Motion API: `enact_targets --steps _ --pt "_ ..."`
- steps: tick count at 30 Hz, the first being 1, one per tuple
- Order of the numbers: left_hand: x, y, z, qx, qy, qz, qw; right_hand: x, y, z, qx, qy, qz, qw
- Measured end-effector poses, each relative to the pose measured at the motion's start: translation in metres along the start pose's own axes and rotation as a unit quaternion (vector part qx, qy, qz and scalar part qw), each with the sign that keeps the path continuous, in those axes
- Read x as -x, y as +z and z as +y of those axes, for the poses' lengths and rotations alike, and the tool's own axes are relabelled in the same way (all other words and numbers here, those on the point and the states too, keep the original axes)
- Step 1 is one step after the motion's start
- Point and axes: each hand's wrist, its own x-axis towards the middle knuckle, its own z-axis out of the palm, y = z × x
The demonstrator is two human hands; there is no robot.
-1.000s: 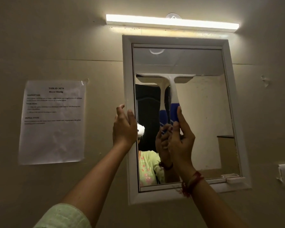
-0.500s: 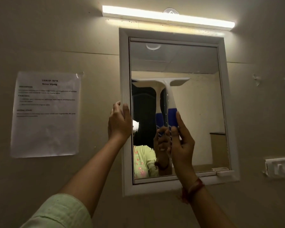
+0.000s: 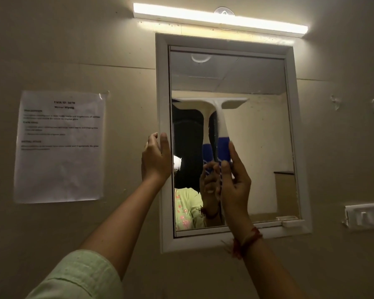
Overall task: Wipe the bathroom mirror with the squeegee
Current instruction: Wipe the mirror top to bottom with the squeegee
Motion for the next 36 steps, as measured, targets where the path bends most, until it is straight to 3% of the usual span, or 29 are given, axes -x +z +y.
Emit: enact_targets --steps 8,14,23,31,36 --pt "-0.001 0.0 -0.001 0.004 -0.004 -0.005 1.0 0.065 -0.015 0.027 -0.039 0.099 0.089 0.99" --pt "-0.001 0.001 -0.003 0.013 -0.012 -0.011 1.0 0.026 0.002 0.009 0.008 0.13 0.15 0.98" --pt "-0.003 0.004 -0.003 0.005 -0.005 -0.007 1.0 0.09 -0.018 0.014 -0.005 0.262 0.225 0.938" --pt "0.0 0.001 -0.001 -0.005 -0.012 -0.005 1.0 0.031 -0.002 -0.011 0.009 0.235 0.19 0.953" --pt "-0.001 0.002 -0.003 -0.007 -0.015 -0.009 1.0 0.069 -0.011 0.012 -0.023 0.305 0.199 0.931"
